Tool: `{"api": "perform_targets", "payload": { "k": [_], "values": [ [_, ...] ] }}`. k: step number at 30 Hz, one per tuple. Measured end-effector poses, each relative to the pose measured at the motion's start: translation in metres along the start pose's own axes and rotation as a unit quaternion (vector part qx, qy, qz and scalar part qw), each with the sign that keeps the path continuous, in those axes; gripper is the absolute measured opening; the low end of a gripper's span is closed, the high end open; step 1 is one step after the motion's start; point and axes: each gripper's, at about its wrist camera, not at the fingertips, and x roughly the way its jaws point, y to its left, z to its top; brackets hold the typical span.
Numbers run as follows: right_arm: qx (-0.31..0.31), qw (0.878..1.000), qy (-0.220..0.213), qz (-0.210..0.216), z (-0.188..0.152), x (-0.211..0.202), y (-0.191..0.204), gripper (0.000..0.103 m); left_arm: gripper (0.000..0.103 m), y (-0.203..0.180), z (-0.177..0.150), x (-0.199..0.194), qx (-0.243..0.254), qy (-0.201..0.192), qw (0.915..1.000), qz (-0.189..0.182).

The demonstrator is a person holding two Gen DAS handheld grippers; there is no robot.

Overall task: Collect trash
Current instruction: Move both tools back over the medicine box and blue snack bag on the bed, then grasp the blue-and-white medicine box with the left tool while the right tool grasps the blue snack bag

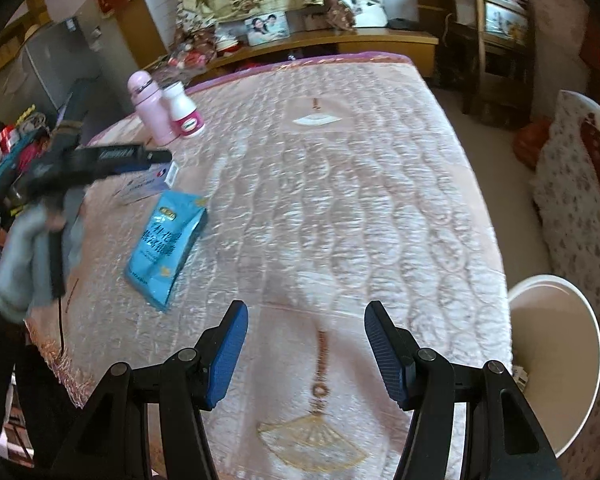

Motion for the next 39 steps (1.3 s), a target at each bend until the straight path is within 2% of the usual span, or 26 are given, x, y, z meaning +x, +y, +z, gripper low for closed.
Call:
{"api": "perform_targets", "payload": {
  "k": [6,9,13,19,25,28,32,34,37,39],
  "values": [
    [-0.009,1.000,0.012,0.013,0.007,0.015,0.011,0.058,0.046,0.070,0.016,0.023,-0.044,0.010,0.9963,0.073],
    [-0.011,1.000,0.018,0.019,0.011,0.025,0.015,0.059,0.045,0.094,0.008,0.032,-0.061,0.031,0.9941,0.084],
    [-0.015,0.999,0.025,0.027,0.014,0.034,0.023,0.059,0.045,0.098,-0.015,0.027,-0.055,0.048,0.9959,0.054],
    [-0.024,0.999,0.029,0.033,0.015,0.038,0.036,0.059,0.045,0.072,-0.056,-0.002,-0.015,0.063,0.9979,-0.005],
    [-0.028,0.998,0.033,0.040,0.015,0.042,0.051,0.059,0.046,0.065,-0.051,-0.032,-0.048,0.029,0.9958,-0.073],
    [-0.027,0.998,0.033,0.044,0.013,0.041,0.055,0.059,0.055,0.051,-0.046,-0.033,-0.044,0.027,0.9947,-0.089],
    [-0.026,0.998,0.032,0.047,0.013,0.039,0.057,0.059,0.055,0.030,-0.046,-0.022,-0.033,0.037,0.9949,-0.088],
    [-0.024,0.998,0.028,0.050,0.015,0.038,0.060,0.059,0.055,0.023,-0.049,-0.016,-0.025,0.040,0.9960,-0.076],
    [-0.021,0.998,0.024,0.056,0.020,0.041,0.066,0.067,0.055,0.019,-0.051,-0.006,-0.027,0.044,0.9971,-0.056],
    [-0.018,0.998,0.025,0.063,0.024,0.047,0.073,0.068,0.055,0.020,-0.053,0.003,-0.023,0.052,0.9971,-0.050]
  ]
}}
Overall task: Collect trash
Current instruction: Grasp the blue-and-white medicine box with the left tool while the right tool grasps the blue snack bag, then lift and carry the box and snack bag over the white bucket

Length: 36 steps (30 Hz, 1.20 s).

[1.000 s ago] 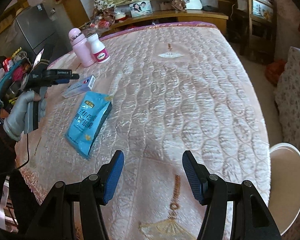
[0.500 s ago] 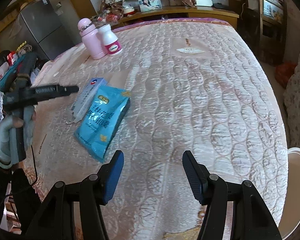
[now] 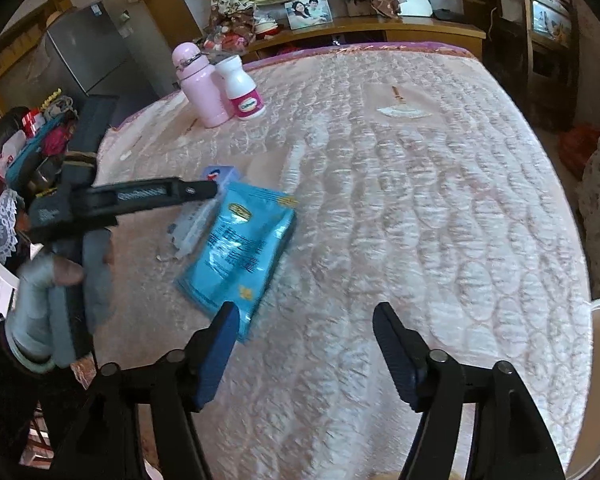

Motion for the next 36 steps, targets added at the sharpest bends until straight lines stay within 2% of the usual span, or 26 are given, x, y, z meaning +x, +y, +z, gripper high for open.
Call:
{"api": "perform_targets", "payload": {
  "k": [3,6,7,10,13,14,16,17,18,19,26,36],
  "values": [
    [0.005,1.000,0.006,0.010,0.006,0.013,0.011,0.068,0.054,0.003,-0.002,0.005,0.005,0.001,0.9998,0.019],
    [0.004,1.000,0.009,0.013,0.015,0.031,0.025,0.074,0.051,0.016,-0.005,-0.002,-0.001,-0.006,0.9998,0.020],
    [0.005,1.000,0.011,0.013,0.018,0.038,0.030,0.075,0.047,0.021,-0.007,-0.006,-0.001,-0.008,0.9997,0.022],
    [0.012,1.000,0.013,0.018,0.026,0.059,0.043,0.075,0.046,0.037,-0.013,-0.013,-0.010,-0.006,0.9996,0.025],
    [0.007,1.000,0.016,-0.006,0.030,0.080,0.054,0.076,0.046,0.045,-0.021,-0.023,-0.014,-0.011,0.9995,0.026],
    [-0.001,1.000,0.003,-0.014,0.029,0.081,0.057,0.075,0.046,0.047,-0.023,-0.025,-0.014,-0.013,0.9995,0.024],
    [-0.014,1.000,-0.008,-0.025,0.029,0.085,0.062,0.069,0.046,0.046,-0.027,-0.027,-0.013,-0.014,0.9996,0.021],
    [-0.017,1.000,-0.013,-0.020,0.028,0.084,0.062,0.058,0.046,0.044,-0.028,-0.028,-0.012,-0.015,0.9996,0.019],
    [-0.018,1.000,-0.016,-0.014,0.029,0.084,0.062,0.053,0.046,0.042,-0.030,-0.028,-0.010,-0.017,0.9997,0.016],
    [-0.019,1.000,-0.016,-0.008,0.029,0.081,0.060,0.050,0.046,0.040,-0.031,-0.030,-0.009,-0.021,0.9997,0.013],
    [-0.034,0.999,-0.033,-0.006,0.015,0.035,0.043,0.049,0.046,0.012,-0.038,-0.049,0.006,-0.040,0.9990,-0.017],
    [-0.026,0.997,-0.061,-0.033,-0.006,-0.029,0.005,0.049,0.046,-0.056,-0.051,-0.060,0.048,-0.043,0.9968,-0.047]
  ]
}}
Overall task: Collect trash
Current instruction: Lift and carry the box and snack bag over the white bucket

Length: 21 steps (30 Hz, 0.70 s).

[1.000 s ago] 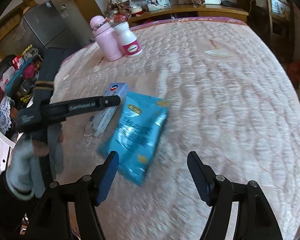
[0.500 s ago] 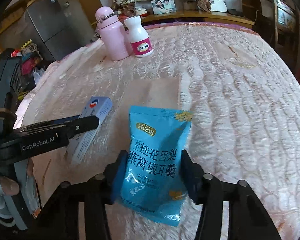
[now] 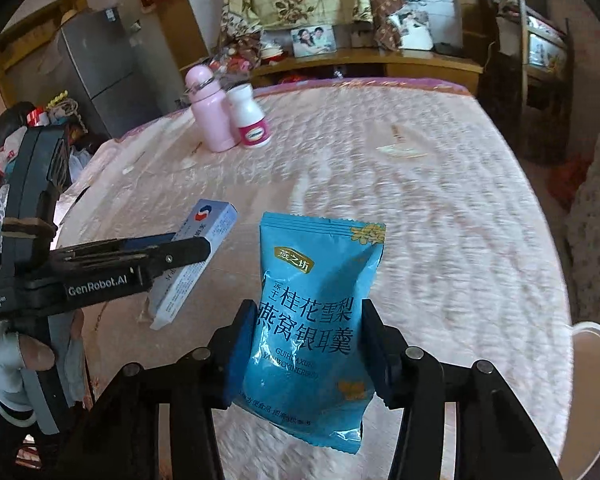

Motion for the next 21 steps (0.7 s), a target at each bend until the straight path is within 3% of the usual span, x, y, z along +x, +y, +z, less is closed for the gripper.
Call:
{"api": "perform_targets", "payload": {
  "k": [21],
  "values": [
    [0.071,0.995,-0.037,-0.067,-0.024,-0.084,-0.098,0.050,0.046,-0.137,-0.001,0.020,0.093,0.006,0.9946,-0.046]
  ]
}}
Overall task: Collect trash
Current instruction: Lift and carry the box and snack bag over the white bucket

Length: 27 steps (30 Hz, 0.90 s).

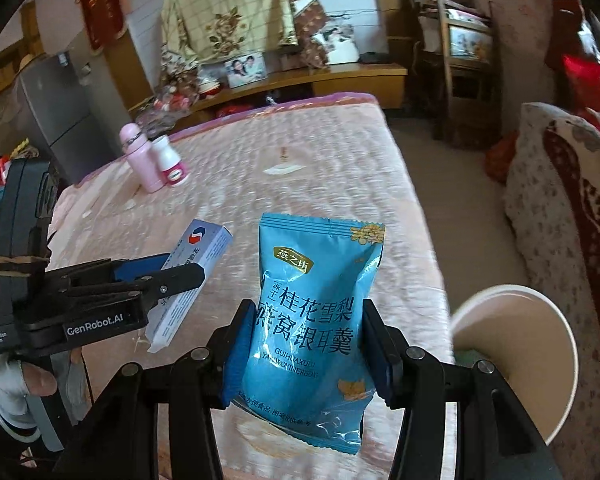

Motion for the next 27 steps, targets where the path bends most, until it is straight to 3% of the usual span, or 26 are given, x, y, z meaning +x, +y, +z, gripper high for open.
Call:
{"api": "perform_targets", "payload": {
  "k": [27],
  "values": [
    [0.098,0.992,-0.005,-0.080,-0.033,-0.052,-0.132,0.051,0.046,-0.137,0.017,0.052,0.092,0.025,0.9943,-0.049]
  ]
}}
